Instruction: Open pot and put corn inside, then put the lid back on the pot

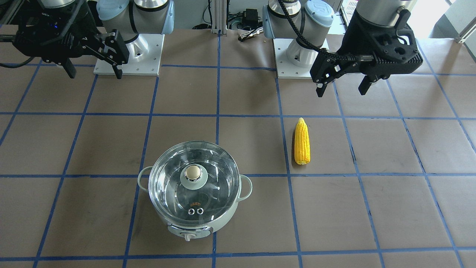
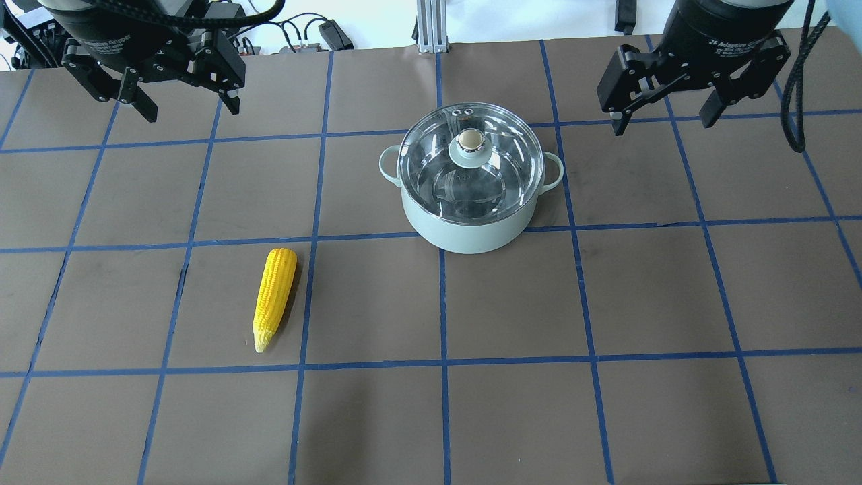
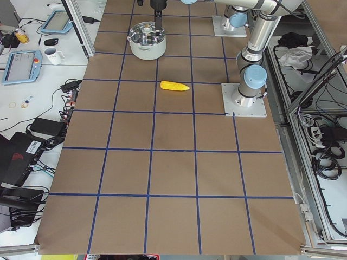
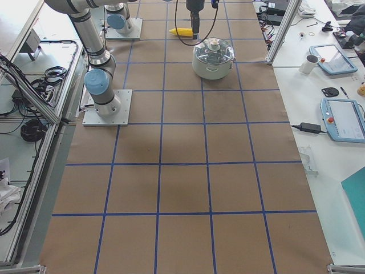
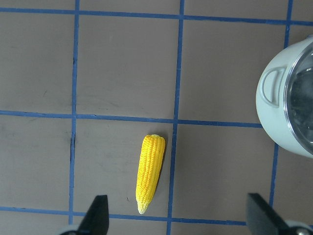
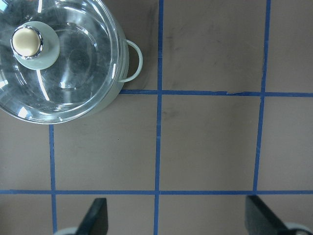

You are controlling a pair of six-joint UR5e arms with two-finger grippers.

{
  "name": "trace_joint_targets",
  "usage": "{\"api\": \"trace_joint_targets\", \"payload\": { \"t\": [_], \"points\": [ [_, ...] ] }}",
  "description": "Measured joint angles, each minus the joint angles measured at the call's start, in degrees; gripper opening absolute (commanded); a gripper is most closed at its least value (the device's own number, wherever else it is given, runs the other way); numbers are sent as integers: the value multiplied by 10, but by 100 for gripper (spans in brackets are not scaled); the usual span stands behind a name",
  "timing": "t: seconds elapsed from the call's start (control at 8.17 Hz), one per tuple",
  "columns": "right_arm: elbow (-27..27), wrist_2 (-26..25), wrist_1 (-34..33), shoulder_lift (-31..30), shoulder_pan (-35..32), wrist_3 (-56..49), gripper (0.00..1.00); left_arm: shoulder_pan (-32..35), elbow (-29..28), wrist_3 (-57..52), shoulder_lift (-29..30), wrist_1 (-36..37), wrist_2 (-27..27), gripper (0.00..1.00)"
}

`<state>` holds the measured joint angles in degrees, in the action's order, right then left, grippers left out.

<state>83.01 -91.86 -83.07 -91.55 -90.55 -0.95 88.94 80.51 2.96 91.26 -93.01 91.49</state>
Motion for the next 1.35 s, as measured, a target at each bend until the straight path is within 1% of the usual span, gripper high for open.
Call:
{"api": "trace_joint_targets", "payload": {
  "t": [0.49, 0.86, 0.98, 1.1, 1.35],
  "points": [
    [0, 1, 0, -1, -1, -3, 100, 0, 7, -7, 8, -2, 0, 100],
    [1, 4, -2, -1, -1, -3, 100, -2, 75, -63, 11, 12, 1, 100],
    [1, 6, -3, -1, -2, -3, 100, -4, 101, -83, 23, 37, 0, 100],
    [2, 7, -3, -2, -3, -2, 100, -6, 132, -105, 42, 77, -1, 100],
    [2, 7, -4, -2, -4, -2, 100, -19, 197, -152, 70, 185, -2, 100]
  ]
}}
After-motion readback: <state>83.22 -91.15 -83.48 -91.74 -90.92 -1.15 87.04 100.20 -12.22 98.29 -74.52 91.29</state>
